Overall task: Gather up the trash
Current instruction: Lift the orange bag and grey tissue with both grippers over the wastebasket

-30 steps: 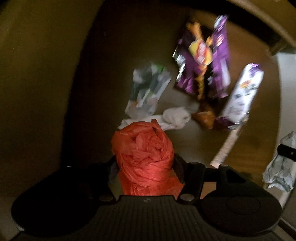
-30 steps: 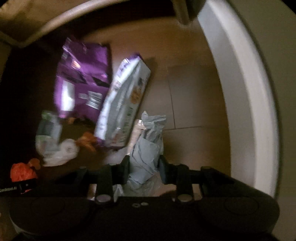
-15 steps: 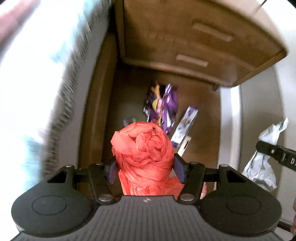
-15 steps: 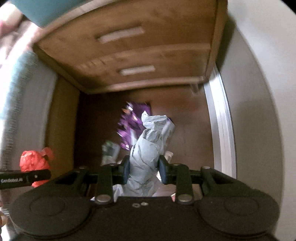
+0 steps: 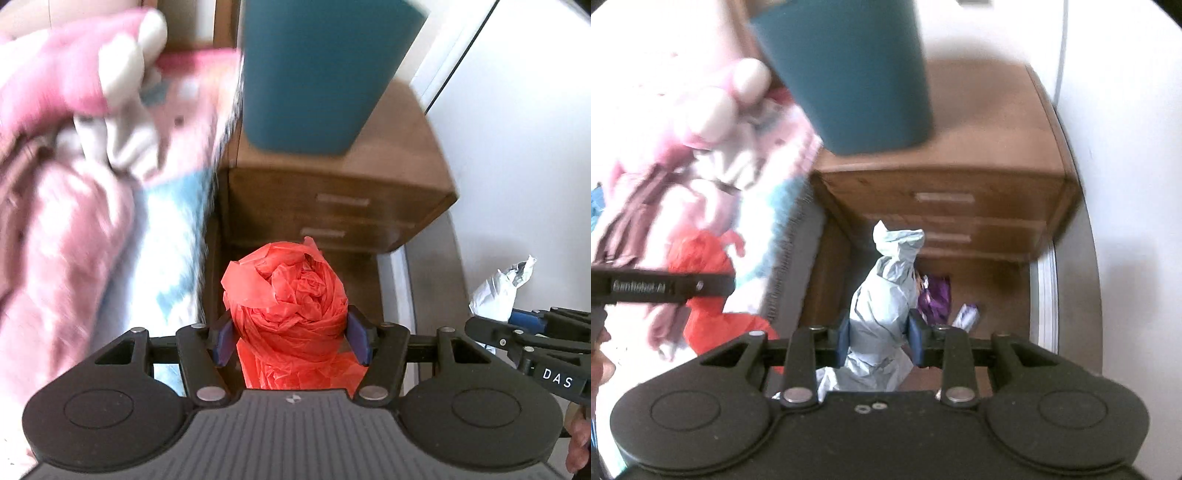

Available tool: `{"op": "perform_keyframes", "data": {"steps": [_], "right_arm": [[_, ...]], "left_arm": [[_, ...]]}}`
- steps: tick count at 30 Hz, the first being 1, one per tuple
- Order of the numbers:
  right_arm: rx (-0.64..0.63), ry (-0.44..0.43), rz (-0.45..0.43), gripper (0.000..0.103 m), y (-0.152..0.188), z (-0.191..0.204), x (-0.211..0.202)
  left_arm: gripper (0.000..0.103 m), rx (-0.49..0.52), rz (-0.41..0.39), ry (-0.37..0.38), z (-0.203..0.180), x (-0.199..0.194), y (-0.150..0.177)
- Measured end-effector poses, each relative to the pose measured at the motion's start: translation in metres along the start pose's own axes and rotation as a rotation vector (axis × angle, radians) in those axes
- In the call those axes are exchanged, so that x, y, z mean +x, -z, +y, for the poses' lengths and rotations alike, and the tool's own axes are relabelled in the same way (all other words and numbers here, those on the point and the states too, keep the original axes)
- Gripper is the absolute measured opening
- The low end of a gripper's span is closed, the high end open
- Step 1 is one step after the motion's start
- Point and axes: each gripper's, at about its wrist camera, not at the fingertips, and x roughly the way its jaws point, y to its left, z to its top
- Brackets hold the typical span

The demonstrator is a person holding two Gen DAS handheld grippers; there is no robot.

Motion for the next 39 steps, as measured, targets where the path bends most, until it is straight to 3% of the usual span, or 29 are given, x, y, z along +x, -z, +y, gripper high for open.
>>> {"op": "perform_keyframes", "data": {"steps": [9, 18, 27, 39], "right_arm": [[-0.051, -0.012, -0.174, 0.031, -0.041, 0.048, -0.087], [-0.147, -0.011, -0.294, 0.031, -0.088, 0.079, -0.129], [-0.223, -0.017, -0.398, 0.031, -0.171, 0.074, -0.127], [-0.316, -0.057, -0.384, 0.031, -0.296, 0.042, -0.06]], "left_arm": [[0.059, 0.116, -0.155, 0.039, -0.012, -0.101, -0.041], [0.059, 0.145, -0.274, 0.04, -0.019, -0.153, -0.089], [0.06, 0.15, -0.371, -0.048, -0.034, -0.152, -0.179], [0.06, 0.151, -0.373, -0.167, -0.06, -0.089, -0.323]]}}
